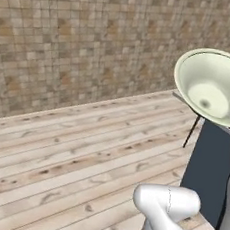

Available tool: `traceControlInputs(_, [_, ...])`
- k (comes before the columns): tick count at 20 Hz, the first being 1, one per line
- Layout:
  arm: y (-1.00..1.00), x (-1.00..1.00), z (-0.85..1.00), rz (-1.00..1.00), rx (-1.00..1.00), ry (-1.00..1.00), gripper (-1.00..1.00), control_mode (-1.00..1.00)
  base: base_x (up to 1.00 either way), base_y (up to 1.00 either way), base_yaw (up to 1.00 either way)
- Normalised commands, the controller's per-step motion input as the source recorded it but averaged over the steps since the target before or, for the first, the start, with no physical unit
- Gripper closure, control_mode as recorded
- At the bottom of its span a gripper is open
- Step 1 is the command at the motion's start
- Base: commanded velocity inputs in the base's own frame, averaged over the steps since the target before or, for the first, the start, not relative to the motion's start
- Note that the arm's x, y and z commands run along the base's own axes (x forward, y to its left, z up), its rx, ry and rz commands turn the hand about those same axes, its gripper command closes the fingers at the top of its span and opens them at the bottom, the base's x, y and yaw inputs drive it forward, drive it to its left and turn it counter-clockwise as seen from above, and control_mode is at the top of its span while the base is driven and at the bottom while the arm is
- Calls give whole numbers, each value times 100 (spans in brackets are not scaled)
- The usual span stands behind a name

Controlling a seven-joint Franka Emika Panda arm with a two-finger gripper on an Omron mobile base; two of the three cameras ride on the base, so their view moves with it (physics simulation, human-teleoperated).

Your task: Take the smaller bowl and place it next to the appetizer plate on the dining counter , and place the larger bowl next to the plate with cooked food.

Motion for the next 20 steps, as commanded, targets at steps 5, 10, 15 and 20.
traceControlInputs(5, [0,0,0,0,0,0,100,100,100,56,-18])
traceControlInputs(10, [0,0,0,0,0,0,100,100,100,64,-48])
traceControlInputs(15, [0,0,0,0,0,0,100,100,100,90,-59])
traceControlInputs(20, [0,0,0,0,0,0,100,100,100,99,-58])
